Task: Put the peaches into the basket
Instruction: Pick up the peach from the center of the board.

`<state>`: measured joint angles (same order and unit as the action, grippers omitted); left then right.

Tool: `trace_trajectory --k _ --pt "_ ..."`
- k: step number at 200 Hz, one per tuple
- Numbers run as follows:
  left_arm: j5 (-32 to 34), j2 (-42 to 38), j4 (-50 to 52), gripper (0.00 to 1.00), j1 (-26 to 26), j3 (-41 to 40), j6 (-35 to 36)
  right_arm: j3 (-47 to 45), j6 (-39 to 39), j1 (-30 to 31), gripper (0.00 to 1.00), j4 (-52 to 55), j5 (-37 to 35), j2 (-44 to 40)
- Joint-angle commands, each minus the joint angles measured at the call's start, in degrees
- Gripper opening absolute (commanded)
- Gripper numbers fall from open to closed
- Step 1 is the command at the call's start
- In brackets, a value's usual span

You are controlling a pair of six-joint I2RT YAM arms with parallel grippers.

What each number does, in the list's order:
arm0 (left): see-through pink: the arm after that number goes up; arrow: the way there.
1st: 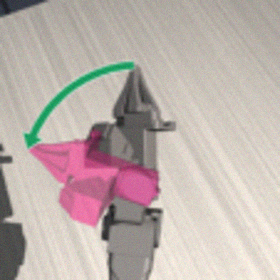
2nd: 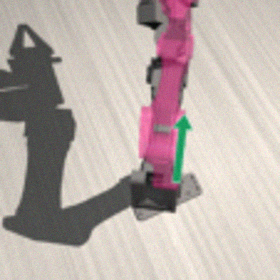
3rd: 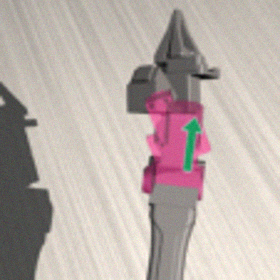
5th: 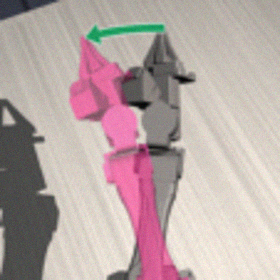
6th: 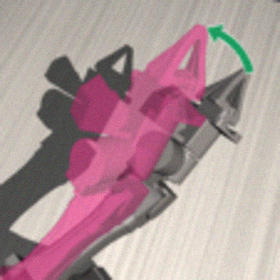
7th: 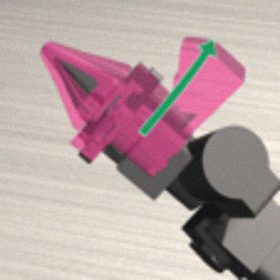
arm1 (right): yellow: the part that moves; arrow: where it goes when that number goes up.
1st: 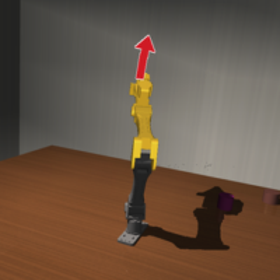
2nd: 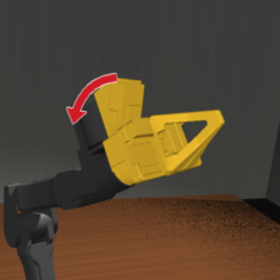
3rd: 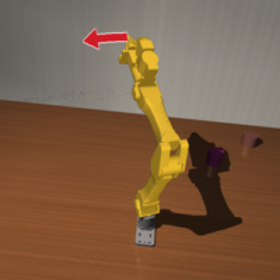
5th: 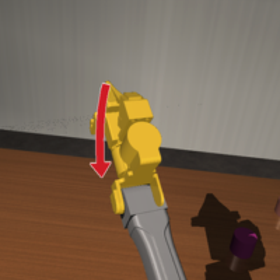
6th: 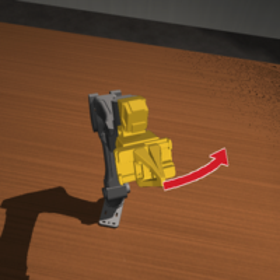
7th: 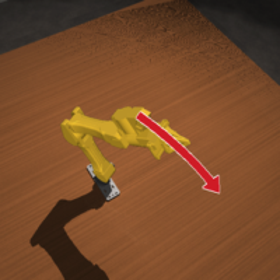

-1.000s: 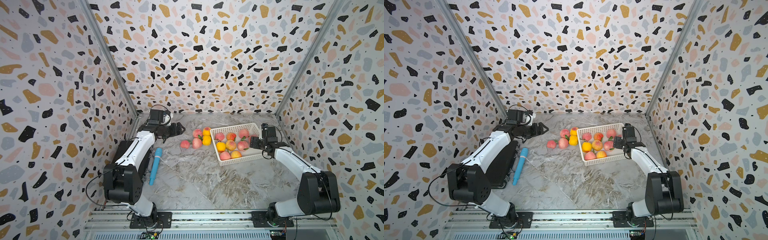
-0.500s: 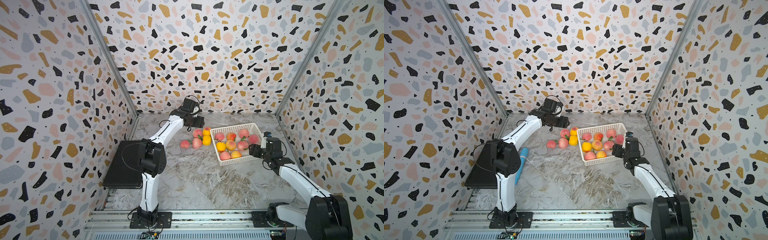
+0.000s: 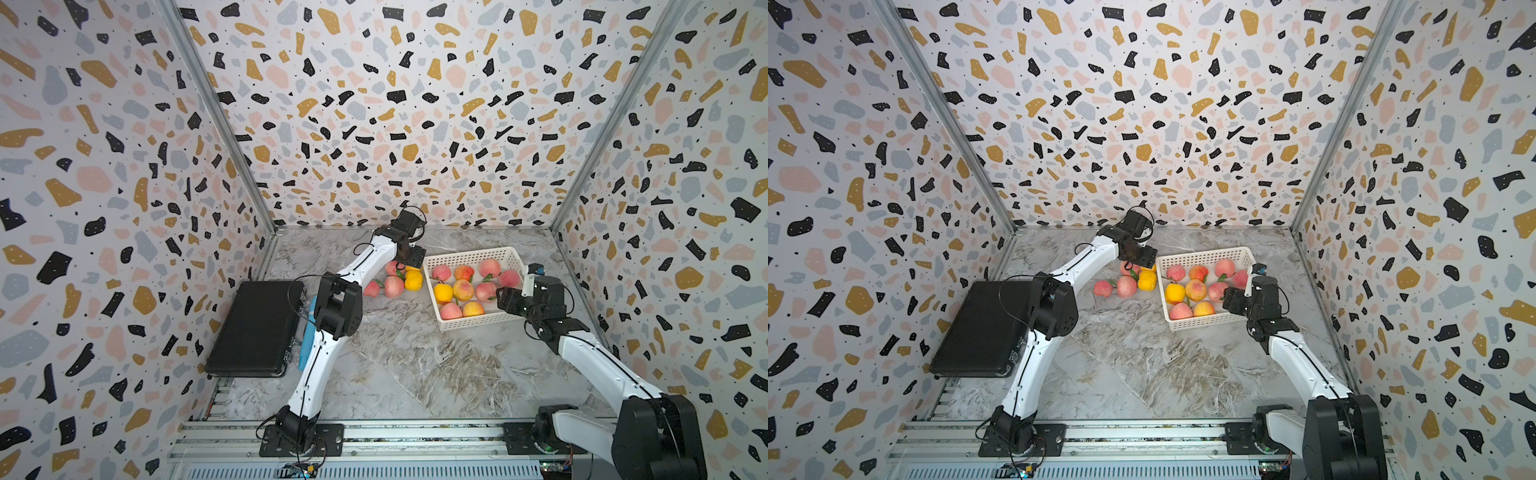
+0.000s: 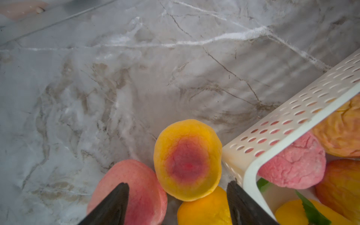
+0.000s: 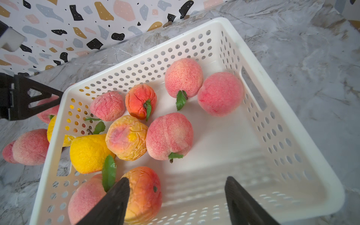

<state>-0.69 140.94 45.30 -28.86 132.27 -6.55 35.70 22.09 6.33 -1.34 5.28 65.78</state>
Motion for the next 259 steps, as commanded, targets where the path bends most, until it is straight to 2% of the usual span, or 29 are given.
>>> trace_trajectory --k 1,17,56,125,145,171,193,208,259 --pt "1.22 0.57 0.38 0.82 -0.38 2.86 1.18 0.1 0.47 -0.22 0.79 -0.67 0.56 -1.65" --pt "1.48 1.4 0.1 0.85 -0.88 3.22 1.48 0.16 0.45 -0.18 0.79 -0.67 0.78 -1.53" --pt "1.58 4.12 -0.45 0.86 -1.28 4.85 0.83 0.25 0.48 -0.18 0.79 -0.32 0.79 -1.62" --pt "1.75 6.19 -3.52 0.82 -1.81 6.05 0.75 0.59 0.37 -0.26 0.79 -0.32 1.65 -0.84" --pt "1.74 6.45 -3.77 0.76 -1.9 6.03 0.51 0.75 0.24 -0.25 0.79 -0.07 1.61 -0.43" --pt "1.48 6.2 -3.82 0.6 -1.9 5.9 0.2 0.76 0.36 -0.21 0.79 -0.13 1.66 -0.17" --pt "1.56 5.19 -4.31 0.51 -1.9 5.06 0.1 0.94 0.39 -0.2 0.79 -0.06 1.66 -0.04" --pt "1.95 4.07 -4.88 0.49 -1.9 4.05 -0.02 1.08 0.48 -0.18 0.79 0.1 1.74 0.04" --pt "4.78 -1.72 -4.96 0.49 -1.9 1.23 0.78 2.8 0.79 -0.22 0.79 1.81 2.28 -0.26"
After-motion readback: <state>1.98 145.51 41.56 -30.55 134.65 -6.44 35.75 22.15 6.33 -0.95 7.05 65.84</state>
